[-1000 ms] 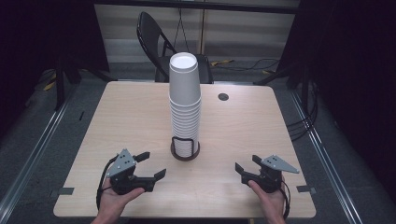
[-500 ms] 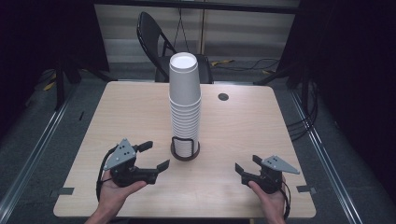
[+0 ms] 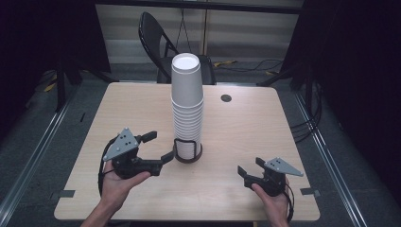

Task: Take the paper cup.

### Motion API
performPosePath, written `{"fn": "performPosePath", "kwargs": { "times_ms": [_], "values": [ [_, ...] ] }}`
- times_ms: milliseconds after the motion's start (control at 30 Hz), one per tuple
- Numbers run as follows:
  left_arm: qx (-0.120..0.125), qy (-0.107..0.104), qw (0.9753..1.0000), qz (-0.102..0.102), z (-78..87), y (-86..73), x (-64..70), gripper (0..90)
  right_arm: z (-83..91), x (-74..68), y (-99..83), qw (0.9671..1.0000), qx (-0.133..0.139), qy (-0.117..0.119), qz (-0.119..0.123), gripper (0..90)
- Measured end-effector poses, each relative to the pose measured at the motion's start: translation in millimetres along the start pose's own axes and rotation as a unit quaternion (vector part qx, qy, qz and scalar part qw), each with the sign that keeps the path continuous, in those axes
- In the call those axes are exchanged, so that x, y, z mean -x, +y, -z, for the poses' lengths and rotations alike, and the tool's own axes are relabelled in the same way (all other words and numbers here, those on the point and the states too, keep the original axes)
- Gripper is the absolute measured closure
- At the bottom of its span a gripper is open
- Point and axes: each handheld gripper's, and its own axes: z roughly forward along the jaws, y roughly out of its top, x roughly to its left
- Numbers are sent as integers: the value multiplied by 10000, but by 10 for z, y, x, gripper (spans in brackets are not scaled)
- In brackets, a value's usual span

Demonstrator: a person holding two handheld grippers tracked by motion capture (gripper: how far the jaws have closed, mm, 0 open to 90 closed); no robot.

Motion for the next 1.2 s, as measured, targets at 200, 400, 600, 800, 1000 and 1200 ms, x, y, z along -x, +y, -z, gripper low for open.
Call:
{"fn": "performPosePath", "kwargs": {
  "times_ms": [200,400,600,800,1000,1200],
  "values": [
    [7,-86,10000,47,-26,140,-11,154,3,2,-2,10000,-7,33,-38,198],
    [114,-100,9999,4,-55,325,-15,158,13,-3,2,10000,20,24,-38,195],
    [168,-105,9998,37,-84,494,-63,156,12,-6,1,10000,16,39,-31,194],
    [215,-156,9996,-44,-124,676,-88,157,18,1,1,10000,49,16,-33,195],
    [258,-92,9996,-83,-176,813,-137,155,15,-4,1,10000,43,40,-20,195],
    [289,-83,9995,-119,-272,966,-206,154,14,14,-4,10000,12,60,-59,199]
  ]
}}
